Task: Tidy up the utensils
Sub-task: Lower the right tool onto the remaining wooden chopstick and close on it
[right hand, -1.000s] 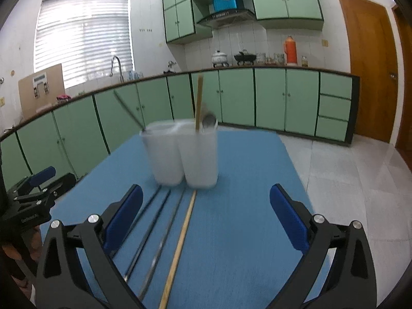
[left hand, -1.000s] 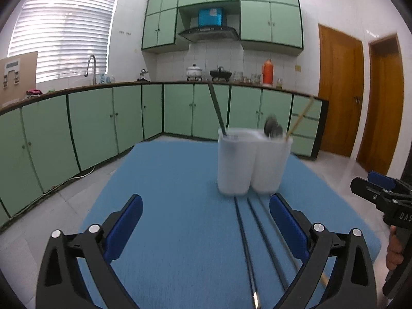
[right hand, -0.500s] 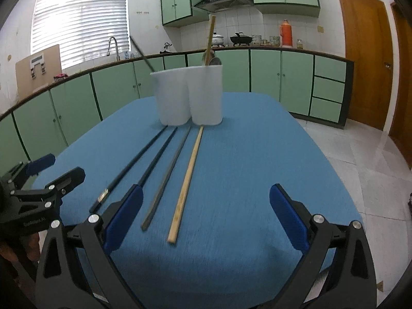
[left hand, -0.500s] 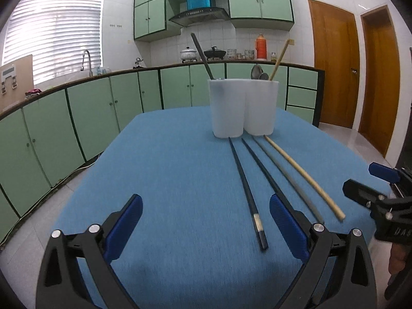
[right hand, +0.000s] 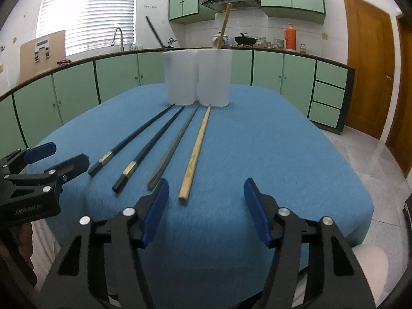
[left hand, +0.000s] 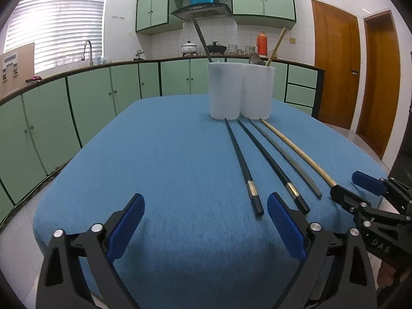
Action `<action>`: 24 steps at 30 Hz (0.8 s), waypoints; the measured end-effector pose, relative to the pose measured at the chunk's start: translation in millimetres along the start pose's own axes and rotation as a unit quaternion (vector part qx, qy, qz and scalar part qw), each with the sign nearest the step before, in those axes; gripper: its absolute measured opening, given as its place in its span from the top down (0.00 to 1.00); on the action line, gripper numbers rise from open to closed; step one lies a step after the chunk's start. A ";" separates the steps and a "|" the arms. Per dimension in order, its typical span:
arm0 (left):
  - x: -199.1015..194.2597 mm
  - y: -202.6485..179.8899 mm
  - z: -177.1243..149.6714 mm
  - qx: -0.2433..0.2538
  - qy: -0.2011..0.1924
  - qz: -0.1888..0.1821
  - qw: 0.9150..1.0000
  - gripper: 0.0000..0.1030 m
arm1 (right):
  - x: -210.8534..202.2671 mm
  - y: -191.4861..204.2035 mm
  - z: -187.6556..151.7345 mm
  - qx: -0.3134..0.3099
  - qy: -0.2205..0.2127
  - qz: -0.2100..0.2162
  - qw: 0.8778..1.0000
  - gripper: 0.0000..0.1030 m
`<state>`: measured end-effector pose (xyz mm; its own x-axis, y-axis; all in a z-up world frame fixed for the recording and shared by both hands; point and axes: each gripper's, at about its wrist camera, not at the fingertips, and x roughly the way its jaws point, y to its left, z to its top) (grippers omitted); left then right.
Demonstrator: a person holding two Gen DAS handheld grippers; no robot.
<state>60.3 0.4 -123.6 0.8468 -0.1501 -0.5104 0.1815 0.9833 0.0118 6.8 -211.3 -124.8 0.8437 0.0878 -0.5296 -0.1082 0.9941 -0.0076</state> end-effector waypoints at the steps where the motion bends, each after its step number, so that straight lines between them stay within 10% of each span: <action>1: -0.2 -0.6 -1.4 0.000 0.000 -0.001 1.000 0.11 | -0.9 2.1 -1.5 -0.002 -0.003 -0.001 1.000 0.51; 24: -5.2 -4.5 -4.3 -0.019 0.002 -0.021 1.000 0.22 | -3.5 14.5 -10.3 0.004 -0.030 -0.014 0.999 0.94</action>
<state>53.0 -2.8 -124.7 0.8362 -0.1916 -0.5138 0.1978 0.9793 -0.0433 -3.1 -197.9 -131.8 0.8764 0.0629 -0.4775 -0.0801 0.9967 -0.0157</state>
